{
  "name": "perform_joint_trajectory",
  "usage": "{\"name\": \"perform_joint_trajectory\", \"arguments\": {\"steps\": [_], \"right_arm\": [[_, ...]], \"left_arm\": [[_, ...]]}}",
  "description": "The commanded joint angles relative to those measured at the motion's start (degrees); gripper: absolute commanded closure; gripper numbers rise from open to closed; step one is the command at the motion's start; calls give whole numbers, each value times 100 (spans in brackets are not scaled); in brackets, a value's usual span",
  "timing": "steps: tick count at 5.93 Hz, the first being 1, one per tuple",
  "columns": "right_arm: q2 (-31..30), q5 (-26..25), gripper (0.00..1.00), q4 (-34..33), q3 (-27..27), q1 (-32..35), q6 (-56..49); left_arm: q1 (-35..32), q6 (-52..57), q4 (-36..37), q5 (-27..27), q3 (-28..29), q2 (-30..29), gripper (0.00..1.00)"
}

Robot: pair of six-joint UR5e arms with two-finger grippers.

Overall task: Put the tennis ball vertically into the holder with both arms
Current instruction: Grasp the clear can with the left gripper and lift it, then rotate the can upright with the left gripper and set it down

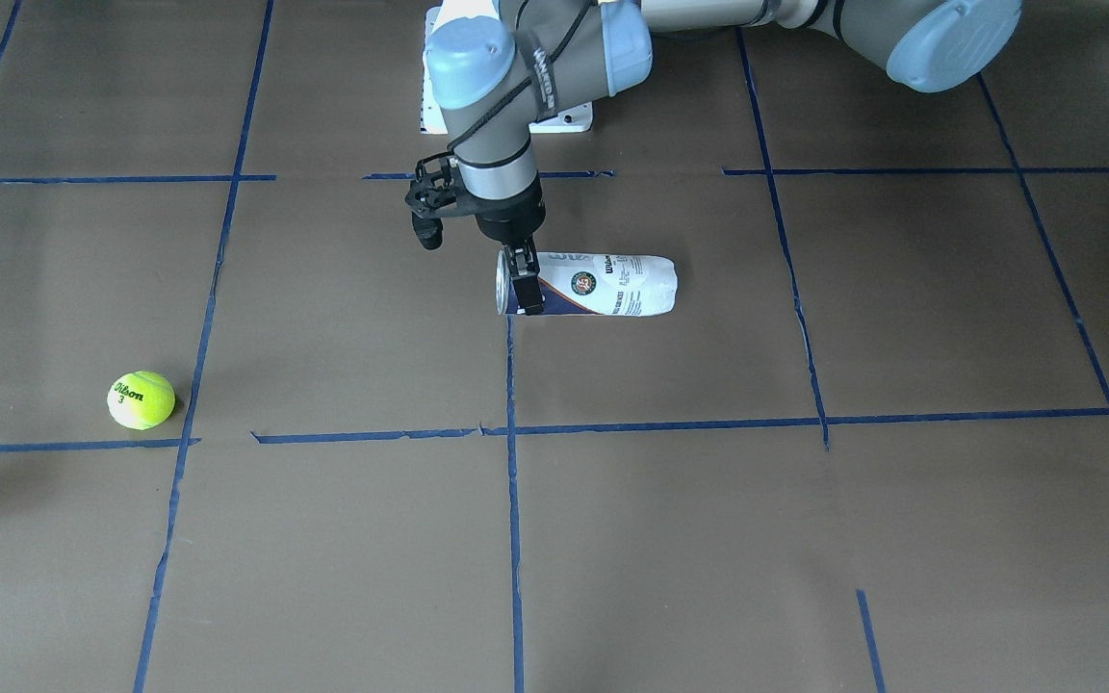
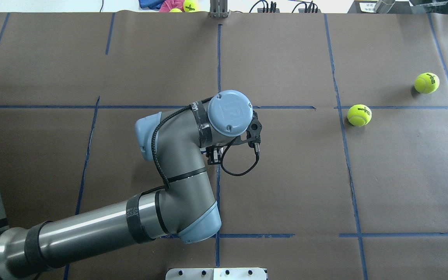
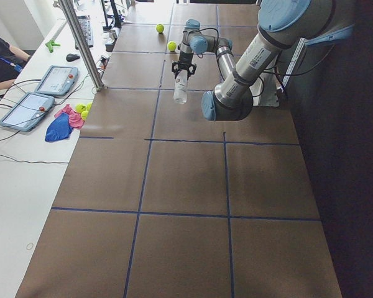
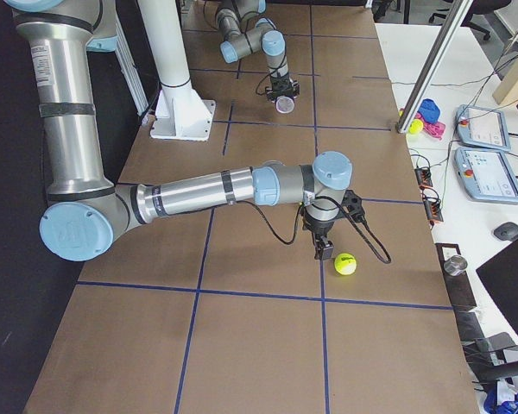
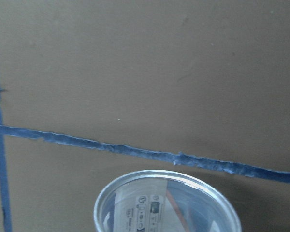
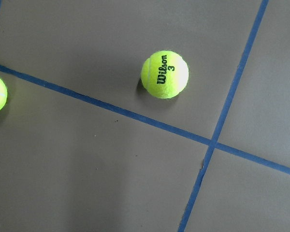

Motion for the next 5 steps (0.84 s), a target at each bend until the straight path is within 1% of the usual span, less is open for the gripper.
{"name": "perform_joint_trajectory", "arguments": {"steps": [1, 2, 3, 4, 5], "right_arm": [[19, 7, 0, 0, 4, 0, 6], [19, 7, 0, 0, 4, -9, 6], [19, 7, 0, 0, 4, -9, 6], [19, 7, 0, 0, 4, -9, 6], [19, 7, 0, 0, 12, -9, 6]], "left_arm": [[-610, -487, -792, -853, -576, 15, 23], [-778, -1005, -1843, -1188, -578, 137, 23], [-815, -1506, -3228, -1321, -578, 574, 23], [-815, -2190, -5113, -1323, -534, 1196, 23], [-745, -2631, -6524, -1288, -473, 1646, 22]]}}
